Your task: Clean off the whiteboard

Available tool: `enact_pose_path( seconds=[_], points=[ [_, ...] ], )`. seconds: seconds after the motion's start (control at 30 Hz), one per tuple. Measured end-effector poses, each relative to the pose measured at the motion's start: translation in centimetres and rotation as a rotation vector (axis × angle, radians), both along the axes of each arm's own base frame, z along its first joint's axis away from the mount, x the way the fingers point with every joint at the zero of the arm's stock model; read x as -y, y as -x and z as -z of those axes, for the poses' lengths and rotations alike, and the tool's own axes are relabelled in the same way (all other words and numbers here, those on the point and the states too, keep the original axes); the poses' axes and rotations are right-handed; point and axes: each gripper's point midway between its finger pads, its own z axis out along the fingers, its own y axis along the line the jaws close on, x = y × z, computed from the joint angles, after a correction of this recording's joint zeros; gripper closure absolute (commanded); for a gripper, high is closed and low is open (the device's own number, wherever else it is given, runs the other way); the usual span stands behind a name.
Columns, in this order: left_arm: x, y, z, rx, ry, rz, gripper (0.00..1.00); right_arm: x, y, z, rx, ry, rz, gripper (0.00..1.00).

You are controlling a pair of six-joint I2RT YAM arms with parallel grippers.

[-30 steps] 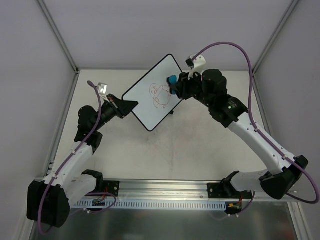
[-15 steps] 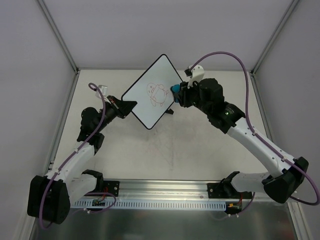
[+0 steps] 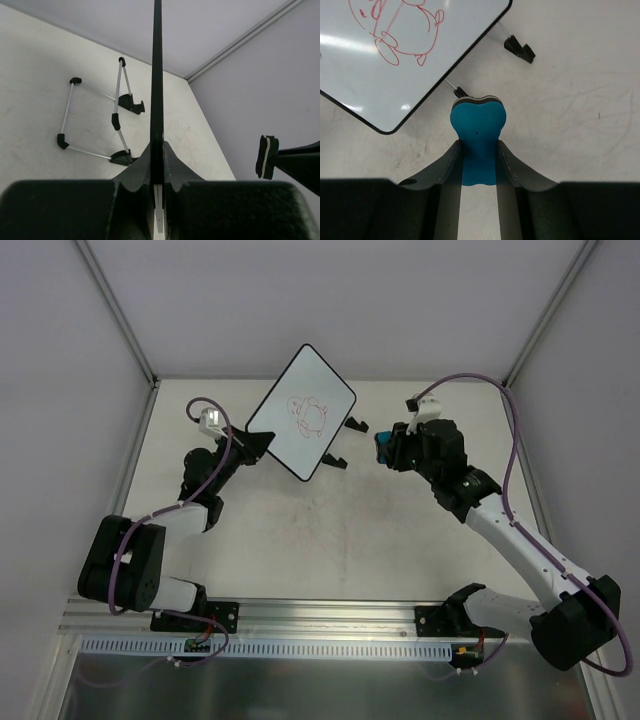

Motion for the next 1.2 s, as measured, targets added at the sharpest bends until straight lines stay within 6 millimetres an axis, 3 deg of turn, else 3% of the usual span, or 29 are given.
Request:
enact_pose_path(
  seconds=[0.1,0.3,0.57,0.93,1.0,1.1,1.2],
  points=[
    [0.1,-1.0,2.0,-0.047,0.02,-0.011,1.0,0.8,-0.2,2.8,-0.065,-0.001,0.027,1.0],
    [1.0,-2.2,7.5,-0.184,0.021,-0.011,1.0,0.0,-0.6,4.0,-0.085,-0.038,0.003,1.0],
    [2.9,-3.2,7.4,-0.165,0.007,0.024,1.0,0.0,-1.0,5.1,-0.097,-0.047,0.004,1.0],
    [3.2,-4.0,7.6,-0.147,-0.021,0.027,0.99,-0.1,-1.6,4.9,-0.088,-0.067,0.004,1.0],
    [3.4,-4.0,8.0,-0.154,-0.024,0.032,0.91,0.0,-1.6,4.9,-0.088,-0.067,0.005,1.0],
    [3.8,-3.8,8.0,-0.149,-0.023,0.047,0.9,0.0,-1.6,5.1,-0.092,-0.067,0.005,1.0],
    [3.9,-3.8,8.0,-0.142,-0.022,0.053,0.82,0.2,-1.6,5.3,-0.097,-0.068,0.01,1.0]
  ],
)
